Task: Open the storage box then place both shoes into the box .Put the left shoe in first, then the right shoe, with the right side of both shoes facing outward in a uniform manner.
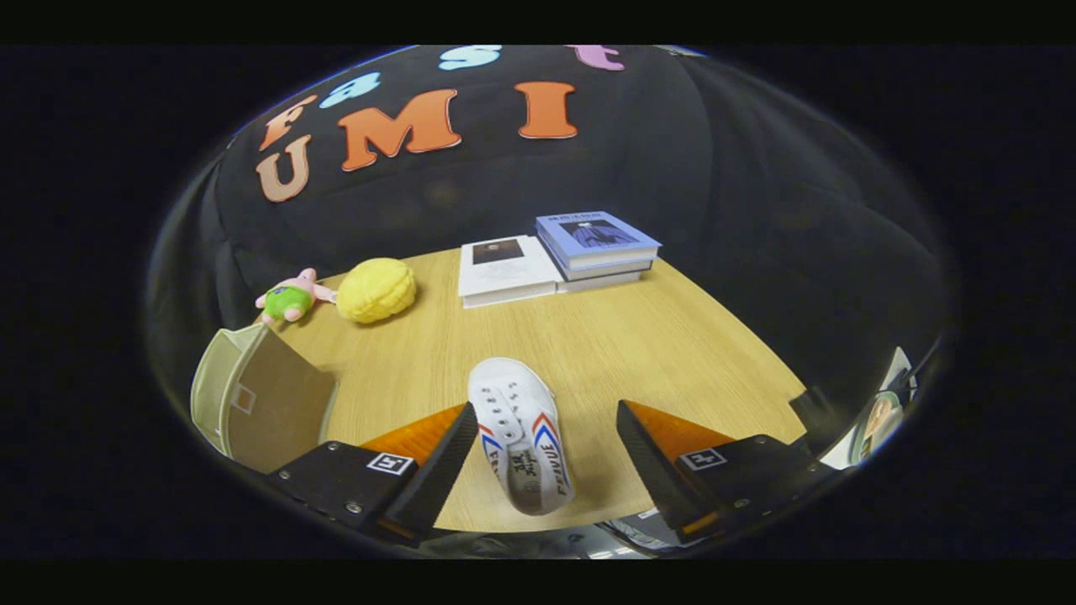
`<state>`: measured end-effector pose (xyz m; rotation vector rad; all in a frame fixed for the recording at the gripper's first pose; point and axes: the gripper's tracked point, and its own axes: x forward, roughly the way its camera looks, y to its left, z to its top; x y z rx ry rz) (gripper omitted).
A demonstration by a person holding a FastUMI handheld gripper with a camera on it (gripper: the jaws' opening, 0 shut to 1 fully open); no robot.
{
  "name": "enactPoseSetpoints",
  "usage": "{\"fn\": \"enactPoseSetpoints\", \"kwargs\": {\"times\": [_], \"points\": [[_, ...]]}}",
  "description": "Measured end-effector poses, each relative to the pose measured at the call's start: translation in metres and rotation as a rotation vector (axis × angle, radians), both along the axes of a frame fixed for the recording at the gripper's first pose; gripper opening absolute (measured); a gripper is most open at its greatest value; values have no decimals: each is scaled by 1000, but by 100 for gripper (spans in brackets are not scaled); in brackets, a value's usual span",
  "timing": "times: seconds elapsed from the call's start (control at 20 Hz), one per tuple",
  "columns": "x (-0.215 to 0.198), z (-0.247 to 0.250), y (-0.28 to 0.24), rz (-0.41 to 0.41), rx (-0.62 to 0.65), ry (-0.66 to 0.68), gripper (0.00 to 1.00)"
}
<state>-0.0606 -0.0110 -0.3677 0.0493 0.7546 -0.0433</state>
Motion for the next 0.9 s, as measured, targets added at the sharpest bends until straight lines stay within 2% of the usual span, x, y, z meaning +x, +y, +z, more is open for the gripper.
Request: {"fn": "enactPoseSetpoints", "kwargs": {"times": [0.25, 0.65, 0.85, 0.9], "points": [[-12, -37, -11, 8, 10, 83, 97], [-18, -83, -1, 89, 32, 196, 74], [-14, -97, 6, 89, 97, 235, 49], [-14, -100, 7, 91, 96, 247, 40]]}}
